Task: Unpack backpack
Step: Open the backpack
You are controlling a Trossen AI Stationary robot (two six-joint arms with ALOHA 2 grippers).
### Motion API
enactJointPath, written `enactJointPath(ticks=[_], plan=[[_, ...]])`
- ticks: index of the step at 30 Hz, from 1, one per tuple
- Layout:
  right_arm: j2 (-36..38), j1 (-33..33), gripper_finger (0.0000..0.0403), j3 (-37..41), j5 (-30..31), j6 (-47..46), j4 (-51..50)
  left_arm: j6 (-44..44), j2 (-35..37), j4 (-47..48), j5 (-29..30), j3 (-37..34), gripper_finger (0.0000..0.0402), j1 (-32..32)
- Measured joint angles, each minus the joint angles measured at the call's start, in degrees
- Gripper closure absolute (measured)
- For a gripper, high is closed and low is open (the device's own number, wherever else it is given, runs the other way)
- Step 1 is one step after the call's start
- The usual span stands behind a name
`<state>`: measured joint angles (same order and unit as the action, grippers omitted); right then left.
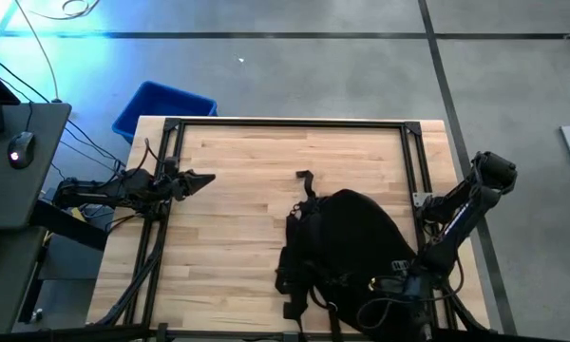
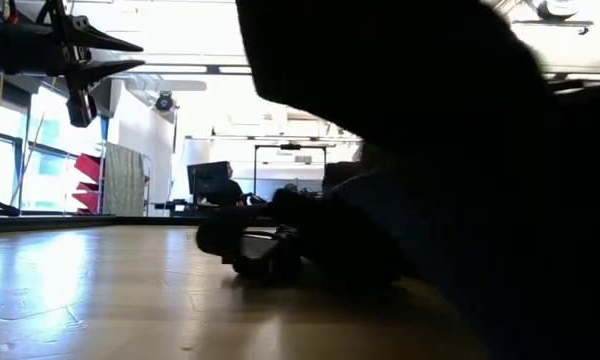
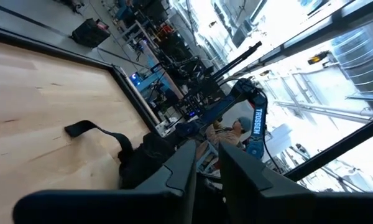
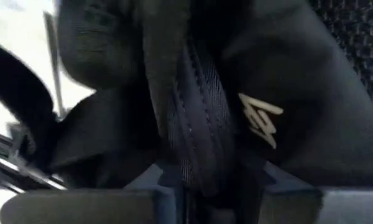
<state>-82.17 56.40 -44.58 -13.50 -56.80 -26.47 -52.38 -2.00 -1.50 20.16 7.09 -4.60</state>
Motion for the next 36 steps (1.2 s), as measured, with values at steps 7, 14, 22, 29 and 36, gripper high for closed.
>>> enactJointPath(ticks=[7,14,22,29,36], plan=[[6.51,-5.81,0.034,-17.71,6.14,-2.71,-16.91,5.93,-0.48,-9.3,2.51,0.02,0.0382,0.0],[2.97,-19.15,0.034,-44.28,11.92,5.3,-36.31,14.81,-11.2,-23.19,3.59,1.98,0.0401,0.0],[-10.88,-32.97,0.034,-72.19,2.22,22.94,-40.01,19.77,-39.03,-23.71,-8.5,18.07,0.0401,-0.01],[-14.45,-37.37,0.034,-87.63,1.09,23.84,-39.72,22.09,-62.51,-23.16,-22.28,29.91,0.0402,-0.21],[-13.79,-43.67,0.034,-84.36,3.35,25.85,-32.55,17.92,-78.74,-28.95,-32.89,35.82,0.0401,-3.19]])
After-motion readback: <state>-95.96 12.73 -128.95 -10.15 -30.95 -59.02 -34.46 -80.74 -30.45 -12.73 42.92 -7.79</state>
